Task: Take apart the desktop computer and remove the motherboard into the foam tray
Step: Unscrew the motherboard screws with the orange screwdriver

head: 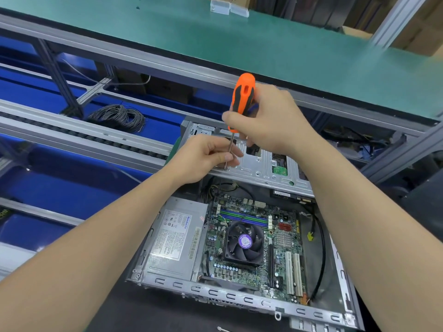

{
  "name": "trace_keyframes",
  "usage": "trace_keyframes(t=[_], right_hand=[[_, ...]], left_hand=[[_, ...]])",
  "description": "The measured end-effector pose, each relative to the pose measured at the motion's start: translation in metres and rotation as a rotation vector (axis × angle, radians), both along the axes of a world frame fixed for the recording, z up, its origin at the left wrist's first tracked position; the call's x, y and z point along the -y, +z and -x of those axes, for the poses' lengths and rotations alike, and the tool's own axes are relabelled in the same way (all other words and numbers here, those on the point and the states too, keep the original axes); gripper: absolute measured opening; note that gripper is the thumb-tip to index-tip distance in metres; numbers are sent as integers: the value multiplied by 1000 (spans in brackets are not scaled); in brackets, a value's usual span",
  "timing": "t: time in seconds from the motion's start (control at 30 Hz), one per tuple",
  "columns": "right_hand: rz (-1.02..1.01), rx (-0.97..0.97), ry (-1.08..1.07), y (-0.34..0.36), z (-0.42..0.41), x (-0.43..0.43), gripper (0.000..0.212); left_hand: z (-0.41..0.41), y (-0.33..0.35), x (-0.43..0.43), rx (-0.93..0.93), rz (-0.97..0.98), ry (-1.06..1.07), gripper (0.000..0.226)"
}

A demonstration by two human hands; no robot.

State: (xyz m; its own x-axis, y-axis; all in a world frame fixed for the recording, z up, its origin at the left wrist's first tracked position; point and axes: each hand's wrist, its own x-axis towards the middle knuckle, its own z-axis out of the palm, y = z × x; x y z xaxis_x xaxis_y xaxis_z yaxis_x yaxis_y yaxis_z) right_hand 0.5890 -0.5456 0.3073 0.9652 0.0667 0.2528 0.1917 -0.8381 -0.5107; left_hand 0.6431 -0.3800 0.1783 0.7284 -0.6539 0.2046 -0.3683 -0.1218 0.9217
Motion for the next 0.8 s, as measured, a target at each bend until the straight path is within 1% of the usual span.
trace_keyframes(t=[0.07, 0.1, 0.2, 0.23, 0.33, 0.4, 0.47, 0.57, 0.67, 0.7, 0.8], right_hand=[[72, 148, -76, 16, 1, -5, 41], [115, 187, -110, 24, 1, -7, 44], [376, 192, -195, 45, -4, -16, 48], [419, 171, -205, 48, -5, -19, 47], [385, 72, -180, 54, -7, -23, 45], [358, 34, -122, 58, -7, -22, 44], [361, 2, -44, 63, -5, -19, 40], [388, -43, 103, 74, -2, -15, 26], [473, -93, 189, 87, 0, -11, 6], [504, -99, 198, 90, 0, -10, 4], [574, -119, 187, 93, -1, -9, 35]], left_hand=[[1, 1, 1, 12, -13, 7, 26], [1, 1, 2, 16, -13, 10, 25], [2, 1, 3, 0, -13, 20, 25], [2, 1, 3, -13, -14, 18, 26], [1, 2, 2, -42, -31, 4, 25], [0, 5, 0, -54, -53, -21, 23], [-2, 11, -2, -74, -76, -59, 19], [-5, 21, -4, -90, -74, -86, 20], [-8, 35, -7, -132, 2, -139, 35], [-10, 40, -8, -156, 39, -163, 40], [-13, 57, -9, -218, 166, -223, 46]])
